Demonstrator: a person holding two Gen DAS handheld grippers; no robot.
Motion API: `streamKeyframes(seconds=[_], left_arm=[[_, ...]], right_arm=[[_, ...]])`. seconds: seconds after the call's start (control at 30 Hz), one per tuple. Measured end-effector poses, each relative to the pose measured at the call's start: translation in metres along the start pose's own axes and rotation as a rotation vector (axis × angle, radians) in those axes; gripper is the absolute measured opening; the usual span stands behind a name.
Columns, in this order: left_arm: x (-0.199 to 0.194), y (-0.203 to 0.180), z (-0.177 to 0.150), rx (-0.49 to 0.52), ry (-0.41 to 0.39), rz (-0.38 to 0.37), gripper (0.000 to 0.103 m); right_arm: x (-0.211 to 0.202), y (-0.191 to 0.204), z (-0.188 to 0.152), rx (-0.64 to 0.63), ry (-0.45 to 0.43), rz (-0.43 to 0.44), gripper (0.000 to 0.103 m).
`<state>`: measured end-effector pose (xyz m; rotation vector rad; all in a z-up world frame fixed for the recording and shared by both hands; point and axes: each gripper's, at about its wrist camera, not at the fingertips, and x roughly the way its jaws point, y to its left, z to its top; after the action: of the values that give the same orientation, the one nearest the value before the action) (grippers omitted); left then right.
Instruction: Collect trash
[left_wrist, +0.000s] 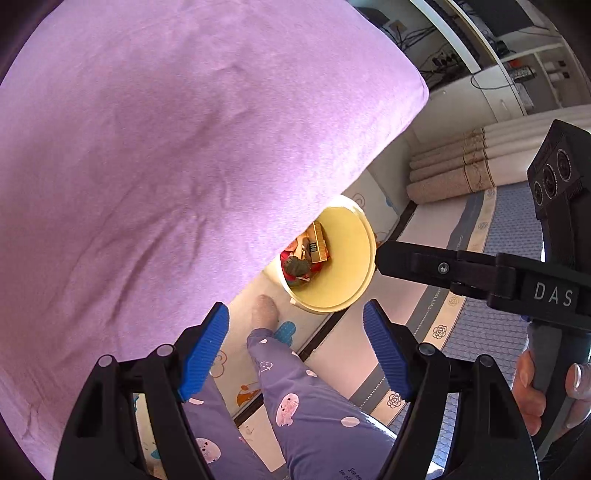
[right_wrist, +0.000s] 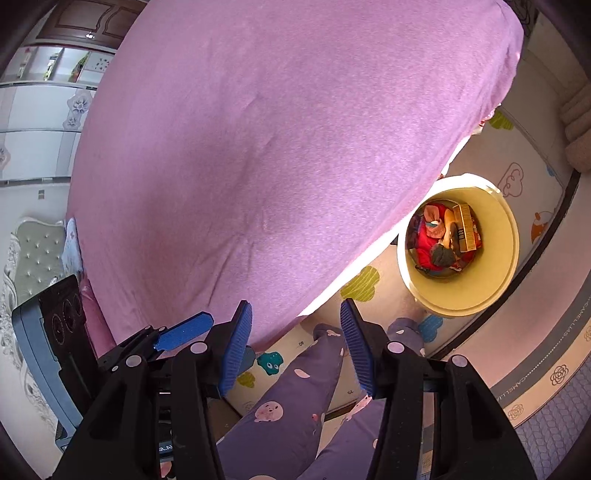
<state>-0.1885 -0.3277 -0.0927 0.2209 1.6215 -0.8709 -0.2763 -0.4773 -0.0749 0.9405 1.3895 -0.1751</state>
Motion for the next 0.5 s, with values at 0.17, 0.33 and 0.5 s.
streamKeyframes(seconds=[0.17, 0.33, 0.5], left_arm=[[-0.033, 0.060, -0.019, -0.104, -0.057, 0.013, 0.074], [-0.065, 0.116, -0.033, -0.193, -0.110, 0.024, 0.074], [-0.092, 0.158, -0.048, -0.242, -0.155, 0.032, 0.074]], right_arm=[[0.032, 0.071, -0.005, -0.103, 0.032, -0.004, 0.050], [0.057, 0.130, -0.011, -0.184, 0.065, -0.002, 0.050], [0.073, 0.172, -0.015, -0.241, 0.069, -0.004, 0.050]])
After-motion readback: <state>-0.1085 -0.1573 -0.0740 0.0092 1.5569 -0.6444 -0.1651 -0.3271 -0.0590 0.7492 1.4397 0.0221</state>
